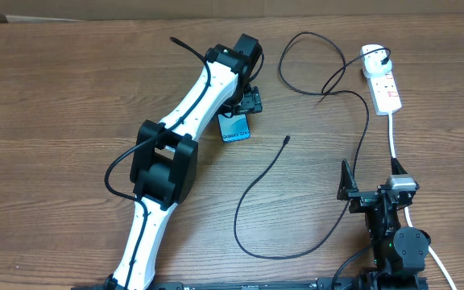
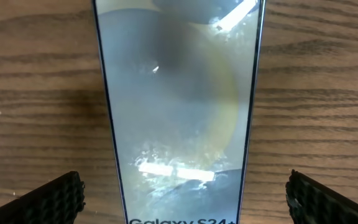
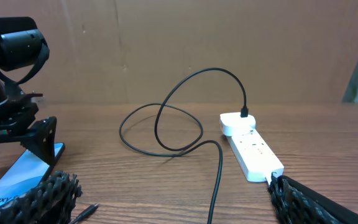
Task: Plug charger to phone and switch on socket
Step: 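Lower the left gripper onto the phone's top edge and close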
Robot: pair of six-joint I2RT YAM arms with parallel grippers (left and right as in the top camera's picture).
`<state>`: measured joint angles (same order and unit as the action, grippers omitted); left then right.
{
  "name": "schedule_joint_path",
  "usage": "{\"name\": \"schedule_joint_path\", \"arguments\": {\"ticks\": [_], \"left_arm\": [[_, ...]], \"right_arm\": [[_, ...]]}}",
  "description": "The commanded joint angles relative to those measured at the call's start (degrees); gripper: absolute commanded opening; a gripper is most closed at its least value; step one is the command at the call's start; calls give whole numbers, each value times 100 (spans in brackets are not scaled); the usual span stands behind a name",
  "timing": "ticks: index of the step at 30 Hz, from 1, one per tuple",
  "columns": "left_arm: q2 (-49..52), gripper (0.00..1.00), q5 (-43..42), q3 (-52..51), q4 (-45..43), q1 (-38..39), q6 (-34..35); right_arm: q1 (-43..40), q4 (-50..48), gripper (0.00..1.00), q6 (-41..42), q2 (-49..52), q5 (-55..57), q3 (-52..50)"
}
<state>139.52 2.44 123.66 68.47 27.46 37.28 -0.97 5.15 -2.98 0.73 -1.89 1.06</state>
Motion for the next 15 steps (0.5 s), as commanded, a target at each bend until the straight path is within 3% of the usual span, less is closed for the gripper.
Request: {"name": "schedule_joint_path", "arguments": {"ticks": [1, 15], "left_arm": [[243, 100, 96, 17, -33, 13, -151], [321, 100, 42, 13, -267, -120, -262]], "right_arm": [[26, -33, 100, -7, -57, 57, -59], [26, -31, 100, -7, -57, 57, -59]]}}
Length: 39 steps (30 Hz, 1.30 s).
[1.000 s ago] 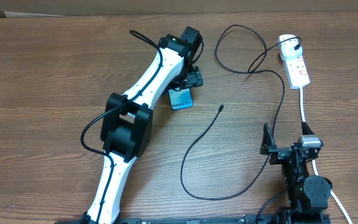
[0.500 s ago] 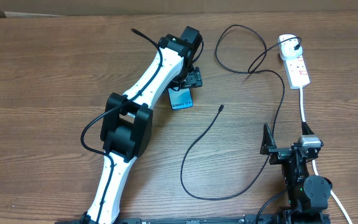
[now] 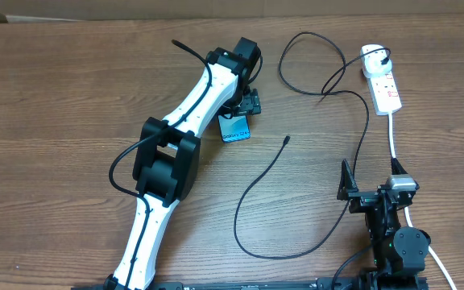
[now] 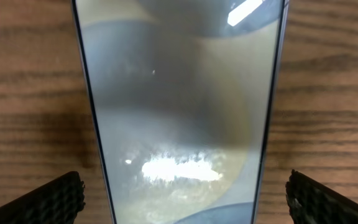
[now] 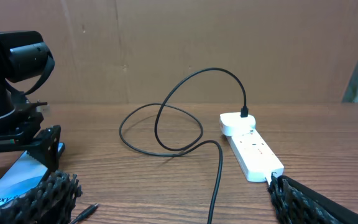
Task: Plug charger to phone and switch on socket
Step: 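Lower the left gripper onto the phone's top edge and close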
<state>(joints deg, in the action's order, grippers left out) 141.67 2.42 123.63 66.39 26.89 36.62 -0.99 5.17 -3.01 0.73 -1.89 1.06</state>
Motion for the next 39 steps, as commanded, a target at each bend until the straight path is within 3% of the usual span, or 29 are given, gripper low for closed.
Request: {"name": "schedule_joint_path", "arguments": {"ticks": [1, 39], "left_arm": [[111, 100, 17, 15, -68, -66, -195], [149, 100, -199, -490, -415, -92, -188]], "right_arm": [[28, -33, 100, -4, -57, 57, -59], [28, -33, 100, -4, -57, 57, -59]]}}
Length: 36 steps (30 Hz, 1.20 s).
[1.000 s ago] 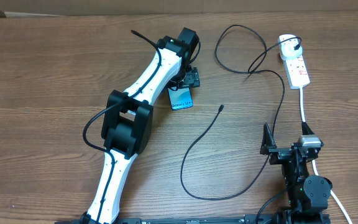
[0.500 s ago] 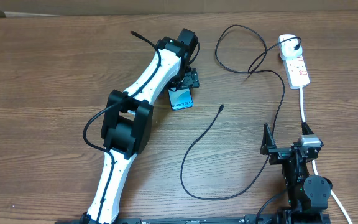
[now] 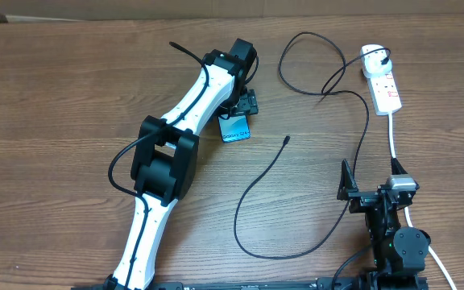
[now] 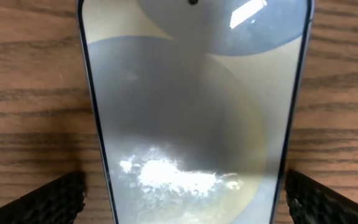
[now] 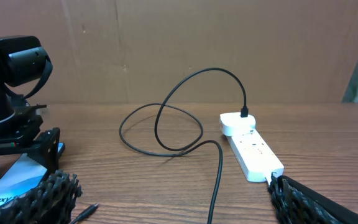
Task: Plug charger to phone and switch on socket
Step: 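Lower the left gripper onto the phone's top edge and close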
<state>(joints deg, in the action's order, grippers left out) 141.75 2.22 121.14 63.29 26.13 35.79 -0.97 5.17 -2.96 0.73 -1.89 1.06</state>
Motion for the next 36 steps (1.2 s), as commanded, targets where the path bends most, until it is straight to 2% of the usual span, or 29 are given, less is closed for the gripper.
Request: {"name": "schedule_joint_path", "arguments": {"ticks": [1, 15, 29, 34, 36], "left_arm": [[140, 100, -168, -299, -144, -15, -107], [140, 100, -162, -570, -339, -17, -111], [140, 100, -186, -549, -98, -22, -240], [140, 83, -210, -549, -107, -22, -240], [140, 82, -275, -549, -105, -22, -238]], "right_arm": [[26, -33, 100, -9, -57, 57, -59], [26, -33, 100, -9, -57, 59, -59], [26, -33, 100, -9, -57, 57, -59], [26, -33, 100, -9, -57, 57, -59], [26, -35, 100, -9, -57, 59, -59]]}}
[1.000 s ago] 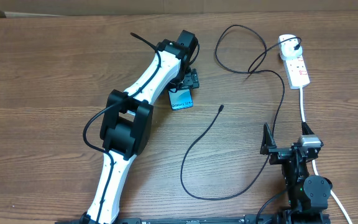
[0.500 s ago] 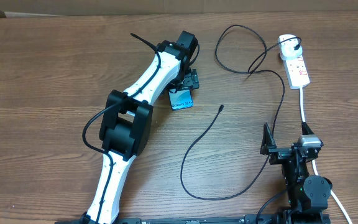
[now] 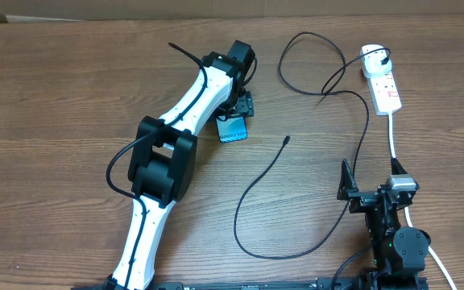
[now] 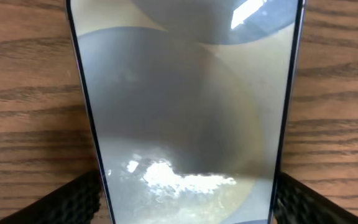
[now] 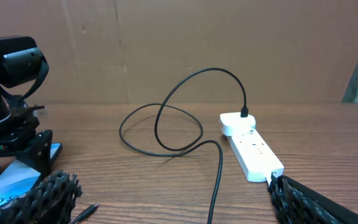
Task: Plug charger to phone and switch on socket
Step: 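Lower the left gripper onto the phone's top edge and close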
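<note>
The phone lies screen-up on the table and fills the left wrist view; in the overhead view the phone shows as a small blue slab. My left gripper straddles it from above, with one finger against each long edge. The black charger cable runs from the white power strip to its loose plug tip, right of the phone. My right gripper stands open and low at the near right, holding nothing, with the plug tip in front of it.
The cable makes a loop on the table between the phone and the power strip. The strip's white lead runs down past the right arm. A brown cardboard wall backs the wooden table.
The left gripper's fingers have come inward from well outside the phone's edges and now lie against both sides of it. The right arm and the cable are unchanged.
The left gripper was open over the phone's lower half, showing the Galaxy lettering. At the later moments it was further up the screen and more square to it. Now its fingers are against the phone's sides. The right arm stayed put throughout.
</note>
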Robot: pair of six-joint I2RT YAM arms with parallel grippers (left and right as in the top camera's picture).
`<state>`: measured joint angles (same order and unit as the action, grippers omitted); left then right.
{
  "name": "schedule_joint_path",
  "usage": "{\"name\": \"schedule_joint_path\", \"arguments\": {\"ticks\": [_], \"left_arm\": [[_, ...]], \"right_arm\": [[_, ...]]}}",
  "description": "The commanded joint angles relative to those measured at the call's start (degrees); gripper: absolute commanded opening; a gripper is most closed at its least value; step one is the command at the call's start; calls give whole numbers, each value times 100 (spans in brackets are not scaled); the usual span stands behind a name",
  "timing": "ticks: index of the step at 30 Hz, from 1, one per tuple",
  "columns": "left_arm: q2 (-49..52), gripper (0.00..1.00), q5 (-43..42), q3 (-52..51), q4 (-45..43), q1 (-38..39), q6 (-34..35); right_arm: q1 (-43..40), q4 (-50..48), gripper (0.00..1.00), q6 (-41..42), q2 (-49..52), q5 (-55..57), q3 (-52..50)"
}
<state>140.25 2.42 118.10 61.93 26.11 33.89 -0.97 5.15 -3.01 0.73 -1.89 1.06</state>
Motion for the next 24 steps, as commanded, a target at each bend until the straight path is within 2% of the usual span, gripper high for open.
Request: {"name": "schedule_joint_path", "arguments": {"ticks": [1, 14, 19, 24], "left_arm": [[291, 82, -354, -245, 24, -20, -48], [291, 83, -396, -245, -4, -22, -46], [291, 77, -527, -245, 20, -24, -44], [291, 77, -525, -245, 20, -26, -44]], "right_arm": [[26, -31, 100, -4, -57, 57, -59], [26, -31, 100, -4, -57, 57, -59], [26, -31, 100, -2, -57, 59, -59], [26, -31, 100, -4, -57, 57, -59]]}}
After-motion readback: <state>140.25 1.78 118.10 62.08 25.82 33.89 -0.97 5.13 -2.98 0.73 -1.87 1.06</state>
